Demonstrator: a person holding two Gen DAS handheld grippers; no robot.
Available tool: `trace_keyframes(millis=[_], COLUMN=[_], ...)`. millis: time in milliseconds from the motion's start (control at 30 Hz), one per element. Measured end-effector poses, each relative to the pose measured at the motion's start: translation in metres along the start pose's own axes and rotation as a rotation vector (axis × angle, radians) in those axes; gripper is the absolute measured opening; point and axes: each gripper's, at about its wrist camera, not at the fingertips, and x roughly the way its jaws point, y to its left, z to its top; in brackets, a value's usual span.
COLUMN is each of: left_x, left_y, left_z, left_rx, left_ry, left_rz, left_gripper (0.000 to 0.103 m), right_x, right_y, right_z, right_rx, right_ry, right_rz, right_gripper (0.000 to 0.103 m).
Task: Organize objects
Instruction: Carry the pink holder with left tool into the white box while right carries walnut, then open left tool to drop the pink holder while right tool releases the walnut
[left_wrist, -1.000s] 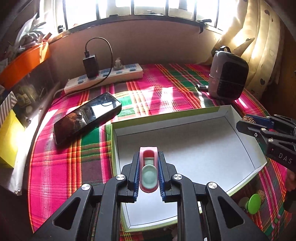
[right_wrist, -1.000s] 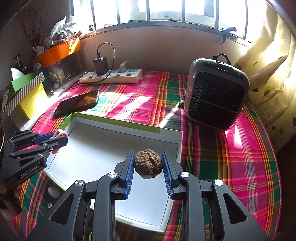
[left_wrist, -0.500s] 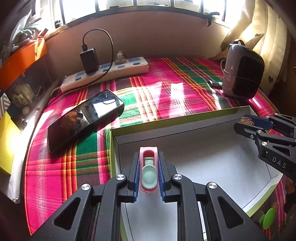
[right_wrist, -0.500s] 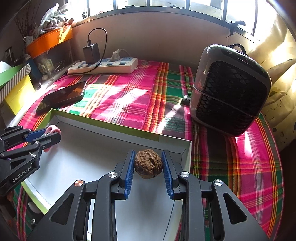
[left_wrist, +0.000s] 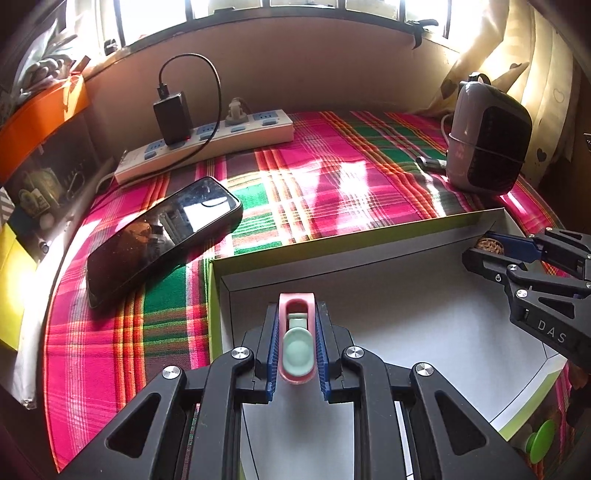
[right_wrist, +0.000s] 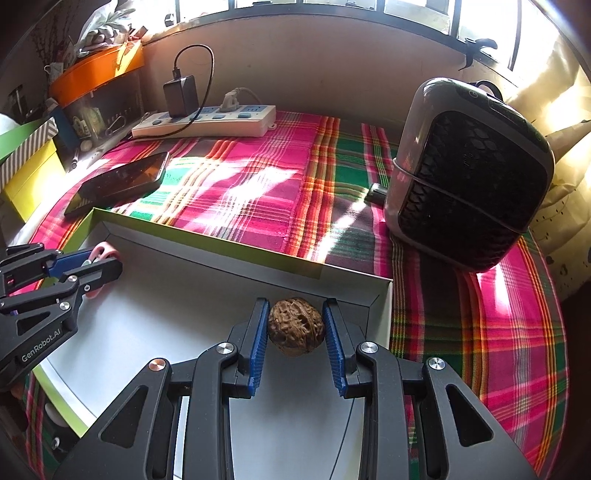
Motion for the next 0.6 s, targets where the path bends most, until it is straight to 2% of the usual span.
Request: trace_keyframes(millis=[400, 600], left_x=[0.0001, 0.0003], left_y=[-0.0009, -0.0029], left_z=[-0.0001, -0.0008], left_rx=[0.011, 0.015], left_ry=[0.000, 0.003], left_rz=[0.009, -0.005], left_gripper=[0.017, 0.022], right_x=[0.0031, 0.0039], right_y=[0.0048, 0.0053], right_z=[0.0013, 0.0017], right_rx=[-0.017, -0.011], right_ry=[0.014, 0.015], right_rz=[-0.019, -0.021], right_gripper=[0.031, 0.031])
